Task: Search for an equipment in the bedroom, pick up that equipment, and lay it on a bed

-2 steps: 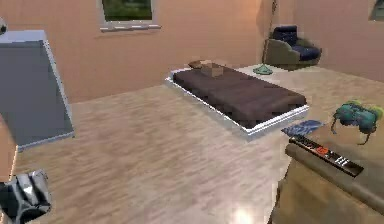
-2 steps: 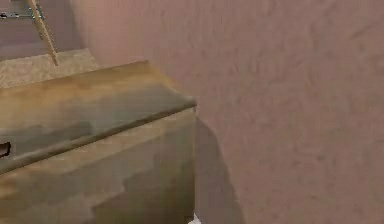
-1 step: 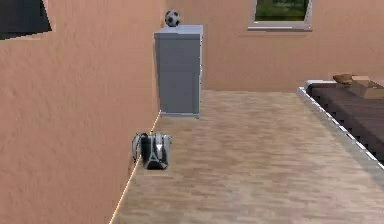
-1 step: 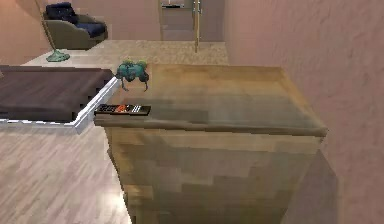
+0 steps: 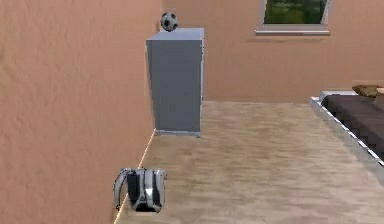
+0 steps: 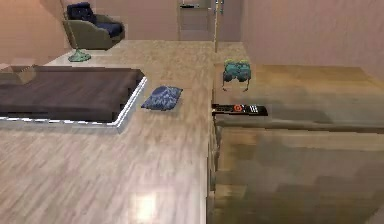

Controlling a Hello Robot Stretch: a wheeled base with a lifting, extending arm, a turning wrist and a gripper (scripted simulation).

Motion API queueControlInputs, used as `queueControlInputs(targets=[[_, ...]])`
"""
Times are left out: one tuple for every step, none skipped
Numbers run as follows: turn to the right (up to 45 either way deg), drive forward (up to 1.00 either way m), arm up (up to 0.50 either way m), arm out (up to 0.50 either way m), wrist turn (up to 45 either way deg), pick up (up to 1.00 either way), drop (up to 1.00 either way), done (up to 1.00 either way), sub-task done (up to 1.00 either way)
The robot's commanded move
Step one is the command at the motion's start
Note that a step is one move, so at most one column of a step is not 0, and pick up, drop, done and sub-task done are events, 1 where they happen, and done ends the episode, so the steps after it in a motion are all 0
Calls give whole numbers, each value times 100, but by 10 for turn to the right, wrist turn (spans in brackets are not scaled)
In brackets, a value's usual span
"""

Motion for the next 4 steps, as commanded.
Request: queueControlInputs(targets=[[450, 0, 0, 0, 0, 0, 0, 0, 0], [450, 0, 0, 0, 0, 0, 0, 0, 0], [150, 0, 0, 0, 0, 0, 0, 0, 0], [0, 0, 20, 0, 0, 0, 0, 0, 0]])
